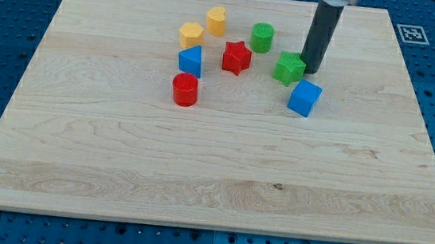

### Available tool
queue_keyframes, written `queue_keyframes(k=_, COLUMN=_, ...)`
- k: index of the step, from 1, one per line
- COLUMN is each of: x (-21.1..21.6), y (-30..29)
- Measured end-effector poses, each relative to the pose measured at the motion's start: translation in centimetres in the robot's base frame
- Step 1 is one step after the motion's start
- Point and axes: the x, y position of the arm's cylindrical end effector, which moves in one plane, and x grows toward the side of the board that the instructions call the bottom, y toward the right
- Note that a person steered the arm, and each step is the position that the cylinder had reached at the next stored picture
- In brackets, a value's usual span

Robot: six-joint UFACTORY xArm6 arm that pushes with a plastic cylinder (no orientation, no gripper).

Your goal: Slightly push the cube below the green star

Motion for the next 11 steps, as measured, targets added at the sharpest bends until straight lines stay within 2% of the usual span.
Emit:
queue_keyframes(k=2, x=0.0, y=-1.0)
queue_keyframes(k=4, x=-2.6, y=7.2)
queue_keyframes(k=6, x=-2.4, y=8.1)
queue_keyframes(k=8, x=5.8, y=8.3)
queue_keyframes(k=9, x=7.5, y=3.5)
queue_keyframes(k=11, x=7.3, y=2.9)
